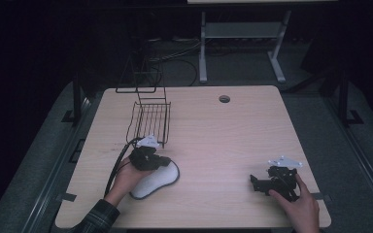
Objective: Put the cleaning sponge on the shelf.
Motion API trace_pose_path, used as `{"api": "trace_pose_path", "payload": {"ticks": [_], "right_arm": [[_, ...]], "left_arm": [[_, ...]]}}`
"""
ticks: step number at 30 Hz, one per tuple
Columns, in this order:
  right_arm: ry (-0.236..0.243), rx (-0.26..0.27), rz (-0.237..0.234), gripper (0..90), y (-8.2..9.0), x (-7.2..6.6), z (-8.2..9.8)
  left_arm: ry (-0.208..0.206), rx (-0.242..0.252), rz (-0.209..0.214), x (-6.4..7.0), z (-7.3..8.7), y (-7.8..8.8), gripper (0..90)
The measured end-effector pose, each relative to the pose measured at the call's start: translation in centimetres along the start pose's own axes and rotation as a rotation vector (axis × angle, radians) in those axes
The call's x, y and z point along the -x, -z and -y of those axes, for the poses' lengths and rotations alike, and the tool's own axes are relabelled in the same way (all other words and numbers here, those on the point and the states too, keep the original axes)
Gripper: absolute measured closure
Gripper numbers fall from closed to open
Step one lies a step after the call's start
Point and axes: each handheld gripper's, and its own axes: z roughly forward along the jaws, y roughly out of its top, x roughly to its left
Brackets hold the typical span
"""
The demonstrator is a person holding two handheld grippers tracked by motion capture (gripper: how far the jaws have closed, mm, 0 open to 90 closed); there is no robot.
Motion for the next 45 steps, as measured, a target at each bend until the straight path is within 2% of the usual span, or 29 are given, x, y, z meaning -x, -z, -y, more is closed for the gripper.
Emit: {"api": "trace_pose_path", "payload": {"ticks": [4, 9, 16, 20, 25, 29, 36, 45], "right_arm": [[0.0, 0.0, 0.0, 0.0, 0.0, 0.0, 0.0], [0.0, 0.0, 0.0, 0.0, 0.0, 0.0, 0.0], [0.0, 0.0, 0.0, 0.0, 0.0, 0.0, 0.0], [0.0, 0.0, 0.0, 0.0, 0.0, 0.0, 0.0], [0.0, 0.0, 0.0, 0.0, 0.0, 0.0, 0.0], [0.0, 0.0, 0.0, 0.0, 0.0, 0.0, 0.0], [0.0, 0.0, 0.0, 0.0, 0.0, 0.0, 0.0], [0.0, 0.0, 0.0, 0.0, 0.0, 0.0, 0.0]], "left_arm": [[0.021, 0.009, 0.006, -0.1, 0.5, 1.1, 74.5], [0.041, 0.021, -0.016, -0.4, 1.3, 2.7, 61.3], [0.071, 0.07, -0.045, -0.6, 2.5, 4.6, 44.3], [0.092, 0.081, -0.063, -0.5, 3.5, 5.4, 32.2], [0.086, 0.079, -0.077, -0.1, 4.4, 5.6, 15.3], [0.067, 0.077, -0.09, 0.2, 4.5, 5.0, 13.2], [0.037, 0.018, -0.071, 0.4, 4.7, 3.5, 13.0], [0.016, -0.017, -0.061, 0.7, 4.7, 2.4, 12.9]]}}
